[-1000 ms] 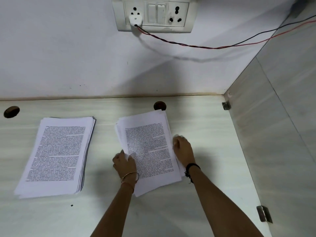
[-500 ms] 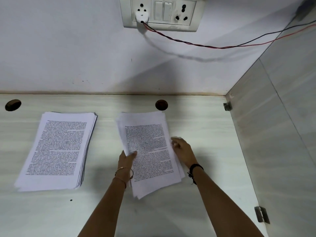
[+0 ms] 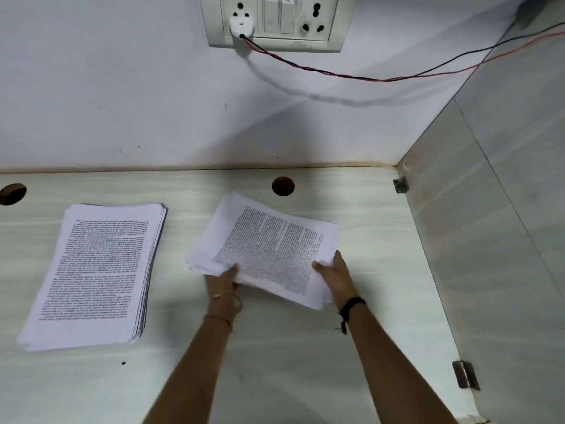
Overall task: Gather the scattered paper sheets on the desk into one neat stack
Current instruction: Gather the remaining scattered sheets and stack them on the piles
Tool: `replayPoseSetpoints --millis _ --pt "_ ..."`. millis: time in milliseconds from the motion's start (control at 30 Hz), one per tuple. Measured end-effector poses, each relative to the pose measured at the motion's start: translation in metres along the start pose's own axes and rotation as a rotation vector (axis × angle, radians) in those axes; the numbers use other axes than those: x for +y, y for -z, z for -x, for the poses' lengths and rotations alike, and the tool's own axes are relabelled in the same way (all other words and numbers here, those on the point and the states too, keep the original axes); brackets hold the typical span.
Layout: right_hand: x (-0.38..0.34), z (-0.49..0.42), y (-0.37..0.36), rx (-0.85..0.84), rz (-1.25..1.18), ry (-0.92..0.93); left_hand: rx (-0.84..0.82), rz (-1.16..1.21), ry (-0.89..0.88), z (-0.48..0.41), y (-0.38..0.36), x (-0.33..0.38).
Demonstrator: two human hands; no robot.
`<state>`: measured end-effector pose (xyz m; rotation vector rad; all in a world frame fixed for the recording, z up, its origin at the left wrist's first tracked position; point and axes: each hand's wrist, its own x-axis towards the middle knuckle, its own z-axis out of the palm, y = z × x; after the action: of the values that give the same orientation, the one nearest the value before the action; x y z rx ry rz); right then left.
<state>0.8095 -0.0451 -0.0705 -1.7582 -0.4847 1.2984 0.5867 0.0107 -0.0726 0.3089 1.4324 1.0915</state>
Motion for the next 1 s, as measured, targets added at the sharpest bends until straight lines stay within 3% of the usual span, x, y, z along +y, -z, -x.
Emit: replayPoseSetpoints --millis 67,133,267,333,367,500,633,700,800,867,933,1000 --pt "-0.002 0.001 0.025 -0.058 0.036 -0.017 0.065 -0.093 -0.06 -0.022 0.024 0.02" --pt "0.004 -0.002 0.042 -0.073 0.031 -0.033 -0.002 -0.329 -0.013 -0.035 0.034 0.04" --pt "0.014 -0.002 0.03 0.159 0.083 -0.011 -0.225 -0.95 0.035 -0.049 0.027 0.033" --pt "0.014 -0.004 0.017 0.133 0.096 -0.018 -0.224 -1.242 -0.059 -0.047 0.023 0.03" --pt "0.011 -0.003 0.014 0.117 0.098 -0.019 -0.219 -1.278 -0.082 -0.045 0.022 0.032" --pt "0.0 -0.008 0.018 0.302 0.199 -0.005 -0.195 -1.241 -0.037 -0.036 0.03 0.039" --pt "-0.001 -0.01 0.012 0.168 0.34 -0.012 -0.264 -1.189 -0.015 -0.022 0.031 0.032" --pt "-0.004 -0.01 0.01 0.242 0.302 -0.004 -0.148 -1.133 -0.009 -0.022 0.027 0.03" --pt "-0.004 -0.01 0.007 0.26 0.291 -0.072 -0.187 -1.052 -0.036 -0.021 0.025 0.03" --pt "0.002 -0.013 0.003 0.209 0.195 -0.135 -0.109 -0.87 -0.052 -0.025 0.024 0.033" --pt "0.001 -0.006 0.0 0.166 -0.022 -0.185 0.038 -0.45 -0.017 -0.025 0.023 0.039" --pt "0.006 0.003 -0.003 -0.027 -0.174 -0.214 0.044 -0.177 0.038 -0.026 0.023 0.038"
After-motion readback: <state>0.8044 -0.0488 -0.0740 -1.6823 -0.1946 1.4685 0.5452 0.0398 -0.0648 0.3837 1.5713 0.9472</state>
